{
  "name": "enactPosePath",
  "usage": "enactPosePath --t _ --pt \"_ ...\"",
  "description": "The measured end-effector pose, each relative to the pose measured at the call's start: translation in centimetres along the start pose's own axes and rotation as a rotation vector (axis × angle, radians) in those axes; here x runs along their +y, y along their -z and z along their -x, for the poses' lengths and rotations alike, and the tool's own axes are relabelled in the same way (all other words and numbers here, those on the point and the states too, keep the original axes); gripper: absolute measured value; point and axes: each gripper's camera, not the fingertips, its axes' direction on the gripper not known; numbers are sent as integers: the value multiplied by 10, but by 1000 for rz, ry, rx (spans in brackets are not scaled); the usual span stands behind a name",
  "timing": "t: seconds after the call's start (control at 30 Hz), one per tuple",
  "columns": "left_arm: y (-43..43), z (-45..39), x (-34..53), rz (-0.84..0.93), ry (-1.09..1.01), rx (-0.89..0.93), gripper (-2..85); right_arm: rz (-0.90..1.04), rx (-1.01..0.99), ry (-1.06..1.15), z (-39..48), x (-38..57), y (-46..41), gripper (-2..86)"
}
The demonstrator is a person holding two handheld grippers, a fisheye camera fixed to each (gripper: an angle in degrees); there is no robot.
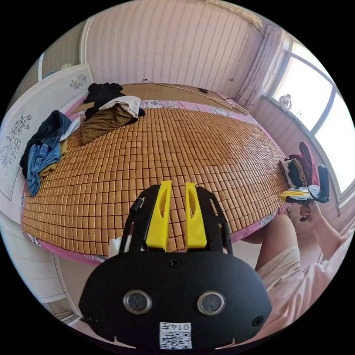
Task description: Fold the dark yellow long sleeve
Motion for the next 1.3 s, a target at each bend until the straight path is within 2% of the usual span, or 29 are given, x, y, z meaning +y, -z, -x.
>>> enactPosePath --t 0.13,0.17,0.27,0.37,0.53,0.67,0.83,0.93,1.03,1.13,1.3 --pt "1 79 0 -45 96 -84 73 -29 -17 189 37 -114 -50 19" --pt "-4 102 -4 -48 118 -107 73 -23 -22 233 46 -150 -68 51" --pt "-28 164 -19 -49 206 -128 60 76 -50 357 69 -239 -125 95" --pt "-58 220 -44 -25 281 -133 63 86 92 448 96 -315 -185 93" --pt "-91 278 -91 -72 319 -156 93 113 228 486 117 -421 -285 80" --pt "-121 320 -126 -67 362 -85 107 105 284 436 119 -491 -352 80" --pt "-148 354 -152 -53 392 -120 110 126 349 363 108 -537 -419 108" --pt "-169 374 -162 3 426 -84 107 121 364 324 97 -554 -452 90" --pt "-179 379 -170 25 395 -166 64 137 358 282 81 -563 -476 69" --pt "-179 377 -180 68 316 -146 4 155 328 315 74 -563 -478 30" --pt "-127 343 -172 -89 153 -26 -9 82 233 390 58 -534 -430 6"
